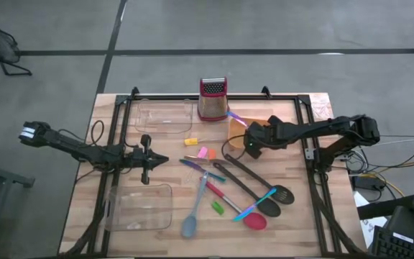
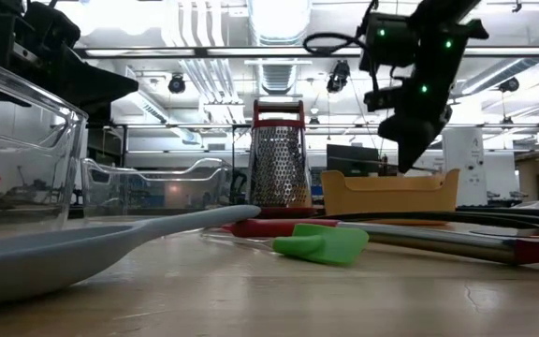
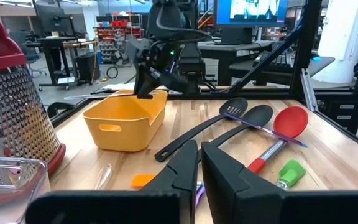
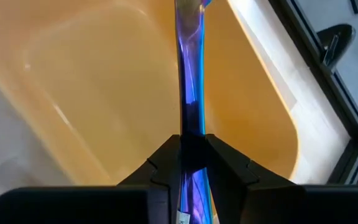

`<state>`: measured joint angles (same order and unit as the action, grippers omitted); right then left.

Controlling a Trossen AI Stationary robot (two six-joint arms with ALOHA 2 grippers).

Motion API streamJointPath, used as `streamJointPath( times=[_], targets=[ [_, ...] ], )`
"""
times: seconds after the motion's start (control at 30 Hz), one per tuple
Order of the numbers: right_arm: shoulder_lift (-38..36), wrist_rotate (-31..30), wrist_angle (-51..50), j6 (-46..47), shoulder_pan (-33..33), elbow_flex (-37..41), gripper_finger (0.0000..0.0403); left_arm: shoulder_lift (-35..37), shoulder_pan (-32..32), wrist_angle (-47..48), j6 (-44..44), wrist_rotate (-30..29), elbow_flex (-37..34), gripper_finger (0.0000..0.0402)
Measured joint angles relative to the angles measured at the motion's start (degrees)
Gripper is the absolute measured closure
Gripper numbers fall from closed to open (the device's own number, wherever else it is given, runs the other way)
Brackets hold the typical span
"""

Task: Pick & Place Kitchen Items
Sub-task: Put the middle blue knife into the yellow bin, then put the bottom blue knife into the yellow bin

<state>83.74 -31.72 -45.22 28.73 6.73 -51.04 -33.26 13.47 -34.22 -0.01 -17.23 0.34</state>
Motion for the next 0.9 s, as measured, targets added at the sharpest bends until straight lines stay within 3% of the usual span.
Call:
streamJointPath(
  times=[0.33, 0.67, 0.9],
  targets=[
    [0.0, 0.0, 5.9, -1.9, 1.8, 4.8, 0.0347, 0.0, 0.0, 0.0, 0.0, 0.0, 0.0, 0.0378],
    [0.0, 0.1, 8.4, -2.2, 2.2, 5.9, 0.0326, 0.0, 0.0, 0.1, 0.0, 0.0, 0.0, 0.0378],
    [0.0, 0.3, 8.2, -2.4, 2.2, 6.1, 0.0348, 0.0, 0.0, 0.1, 0.0, 0.0, 0.0, 0.0378]
  ],
)
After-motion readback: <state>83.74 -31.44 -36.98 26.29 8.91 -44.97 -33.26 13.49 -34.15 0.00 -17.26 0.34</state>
